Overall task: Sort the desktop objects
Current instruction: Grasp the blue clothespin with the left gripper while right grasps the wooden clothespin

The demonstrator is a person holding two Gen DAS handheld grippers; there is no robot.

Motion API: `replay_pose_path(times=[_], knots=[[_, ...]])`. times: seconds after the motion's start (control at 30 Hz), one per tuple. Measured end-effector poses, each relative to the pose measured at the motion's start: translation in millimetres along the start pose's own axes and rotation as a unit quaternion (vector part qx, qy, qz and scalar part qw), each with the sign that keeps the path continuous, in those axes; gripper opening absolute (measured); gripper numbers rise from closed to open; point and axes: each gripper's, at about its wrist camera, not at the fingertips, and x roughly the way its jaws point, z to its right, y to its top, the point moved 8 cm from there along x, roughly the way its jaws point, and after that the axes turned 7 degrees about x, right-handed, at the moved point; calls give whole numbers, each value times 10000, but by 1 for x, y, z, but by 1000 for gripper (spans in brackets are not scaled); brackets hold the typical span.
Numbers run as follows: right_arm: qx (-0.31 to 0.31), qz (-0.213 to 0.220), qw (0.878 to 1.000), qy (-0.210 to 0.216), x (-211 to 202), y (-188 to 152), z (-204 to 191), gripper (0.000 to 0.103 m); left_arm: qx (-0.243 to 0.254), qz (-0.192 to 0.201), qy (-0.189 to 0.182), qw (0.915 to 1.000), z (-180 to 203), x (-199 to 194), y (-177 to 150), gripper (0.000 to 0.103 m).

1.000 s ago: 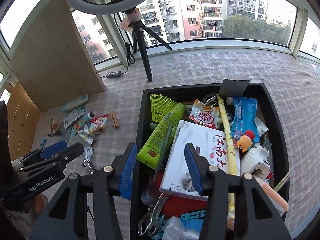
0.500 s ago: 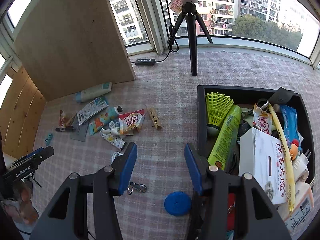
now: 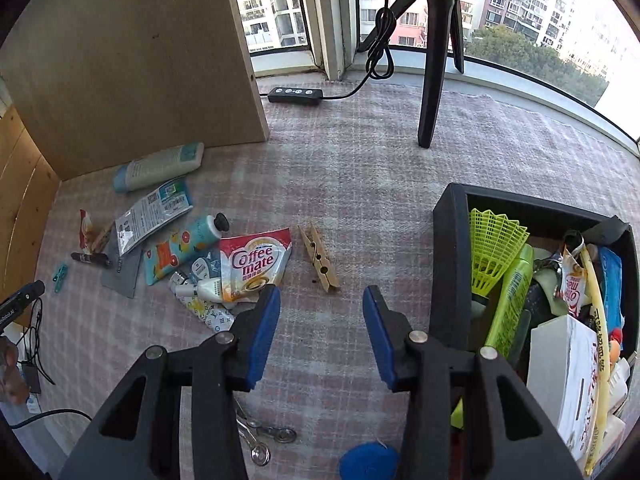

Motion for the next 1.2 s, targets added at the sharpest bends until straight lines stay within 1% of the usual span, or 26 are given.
replay_pose_path(times=[0.17, 0.37, 0.43, 0.53, 0.6, 0.63, 0.7, 0.77, 0.8, 0.87, 0.9, 0.93, 1.0, 1.07, 1.1, 1.2], knots=[[2, -105, 9999, -37, 17, 9, 0, 42, 306, -50, 100, 9995, -21, 22, 7, 57], [-114, -232, 9996, -86, 34, 9, -5, 42, 806, -78, 158, 9966, -27, 47, 13, 58], [-143, -263, 9995, -87, 37, 9, -5, 42, 950, -111, 125, 9953, -26, 53, 12, 57], [-154, -301, 9994, -88, 42, 10, -5, 42, 997, -137, -9, 9949, -23, 59, 9, 57], [-167, -315, 9993, -99, 45, 11, -4, 42, 1036, -196, 4, 9944, -21, 63, 4, 55], [-179, -322, 9993, -107, 46, 11, -4, 42, 1052, -154, 24, 9943, -20, 63, 3, 55], [-200, -340, 9991, -124, 49, 12, -4, 42, 1042, -122, -45, 9945, -17, 61, 1, 50], [-199, -366, 9991, -125, 53, 12, -3, 42, 997, -114, -128, 9949, -14, 58, -2, 43], [-176, -382, 9991, -111, 55, 12, -3, 42, 972, -104, -160, 9951, -12, 56, -4, 40], [-128, -410, 9990, -75, 58, 11, -2, 42, 927, -93, -224, 9954, -6, 52, -10, 32], [-125, -424, 9990, -74, 60, 11, -1, 42, 901, -86, -234, 9956, -2, 49, -14, 30], [-129, -439, 9989, -82, 62, 10, -1, 41, 901, -73, -232, 9956, 4, 47, -18, 28], [-149, -473, 9987, -92, 65, 9, -1, 37, 888, -56, -213, 9958, 4, 47, -21, 28], [-193, -439, 9988, -132, 66, 10, -3, 35, 852, -46, -223, 9961, 3, 45, -22, 28], [-211, -425, 9988, -154, 66, 10, -4, 34, 833, -45, -229, 9962, 17, 41, -23, 27], [-267, -387, 9986, -256, 67, 11, -6, 22, 789, -35, -224, 9966, 14, 44, -17, 27]])
